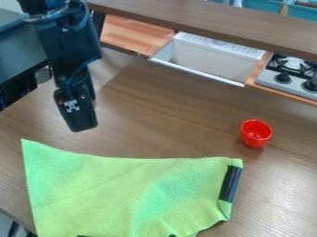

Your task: Unfold the cloth from the bottom right to the top left

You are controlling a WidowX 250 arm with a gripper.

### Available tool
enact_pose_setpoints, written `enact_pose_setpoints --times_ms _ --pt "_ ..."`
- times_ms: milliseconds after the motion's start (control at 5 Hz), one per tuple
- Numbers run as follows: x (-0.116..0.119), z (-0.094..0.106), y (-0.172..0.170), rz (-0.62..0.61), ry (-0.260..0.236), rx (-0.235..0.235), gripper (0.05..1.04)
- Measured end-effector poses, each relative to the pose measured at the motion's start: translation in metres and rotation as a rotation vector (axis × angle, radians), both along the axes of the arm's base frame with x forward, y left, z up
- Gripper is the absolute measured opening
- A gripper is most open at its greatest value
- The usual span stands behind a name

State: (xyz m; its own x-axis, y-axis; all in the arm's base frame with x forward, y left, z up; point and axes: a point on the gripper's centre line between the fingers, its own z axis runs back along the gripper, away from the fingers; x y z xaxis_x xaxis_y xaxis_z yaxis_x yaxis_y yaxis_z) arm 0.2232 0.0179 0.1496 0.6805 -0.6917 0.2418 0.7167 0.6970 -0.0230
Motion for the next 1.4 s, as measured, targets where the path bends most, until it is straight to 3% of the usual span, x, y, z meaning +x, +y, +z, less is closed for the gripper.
enact_pose_setpoints --times_ms 200,1000,1400 --pt "-0.002 -0.005 0.0 0.004 0.016 -0.002 1.0" --pt "-0.031 -0.073 -0.024 -0.172 0.008 0.115 1.0" --pt "-0.05 -0.103 -0.032 -0.264 0.045 0.176 0.999"
